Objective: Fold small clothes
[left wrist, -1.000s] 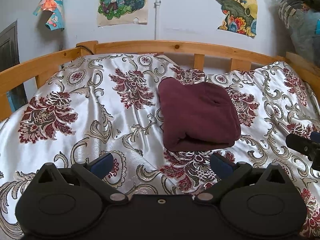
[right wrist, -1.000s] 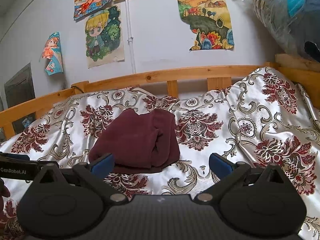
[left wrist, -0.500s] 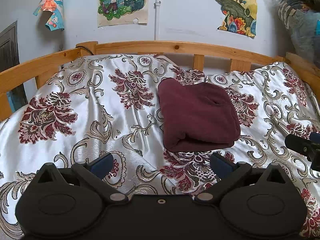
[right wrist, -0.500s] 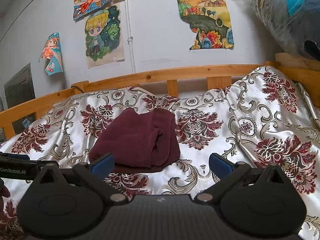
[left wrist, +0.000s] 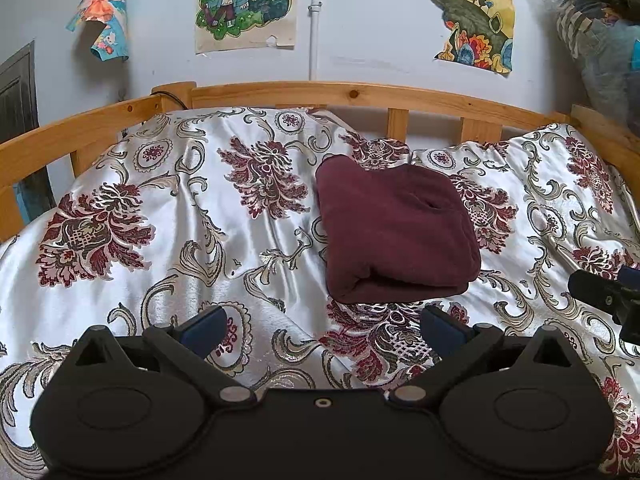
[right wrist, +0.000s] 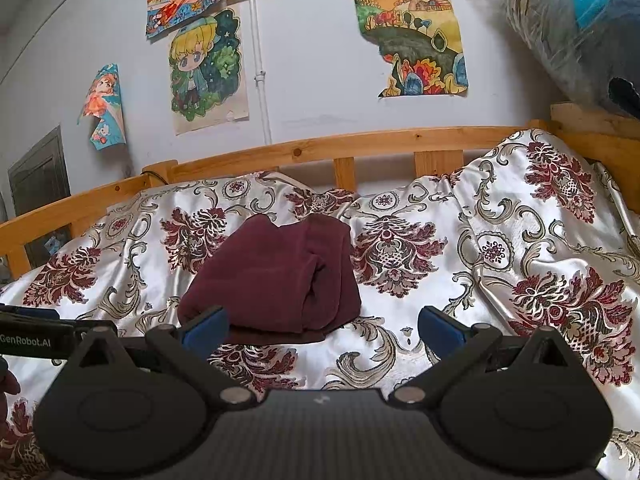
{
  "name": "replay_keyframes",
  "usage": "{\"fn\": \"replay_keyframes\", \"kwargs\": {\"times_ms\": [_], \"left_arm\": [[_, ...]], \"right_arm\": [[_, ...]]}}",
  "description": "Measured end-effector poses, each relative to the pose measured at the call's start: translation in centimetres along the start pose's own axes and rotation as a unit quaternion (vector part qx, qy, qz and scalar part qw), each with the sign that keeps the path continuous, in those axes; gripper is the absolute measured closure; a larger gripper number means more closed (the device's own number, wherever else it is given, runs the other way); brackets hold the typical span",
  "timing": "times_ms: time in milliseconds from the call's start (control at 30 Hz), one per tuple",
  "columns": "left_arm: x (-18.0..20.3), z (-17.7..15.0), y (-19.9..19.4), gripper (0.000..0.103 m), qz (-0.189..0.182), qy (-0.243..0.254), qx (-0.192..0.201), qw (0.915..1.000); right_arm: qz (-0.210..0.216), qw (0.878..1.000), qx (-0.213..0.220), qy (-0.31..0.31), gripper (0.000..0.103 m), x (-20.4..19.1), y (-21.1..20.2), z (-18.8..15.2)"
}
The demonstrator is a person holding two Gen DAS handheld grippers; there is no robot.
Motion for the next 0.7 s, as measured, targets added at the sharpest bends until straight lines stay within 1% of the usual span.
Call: {"fn": "replay_keyframes", "kwargs": {"times_ms": [700], "left_arm": [[0.01, -0.02, 0.01, 0.001, 0.0, 0.0, 0.0, 1.0]], "right_arm": [[0.002, 1.0, 0.002, 0.002, 0.0, -0.2, -0.1, -0.18]]}}
Point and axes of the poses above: each gripper's, at about its wrist camera, not at the fingertips, and y roughly the way its jaws point, x to its right, z to its top, the point moved 7 cm from there along y, roughly the way its jaws point, and after that the axes turned 10 degrees about -z, right-handed, at the moved point
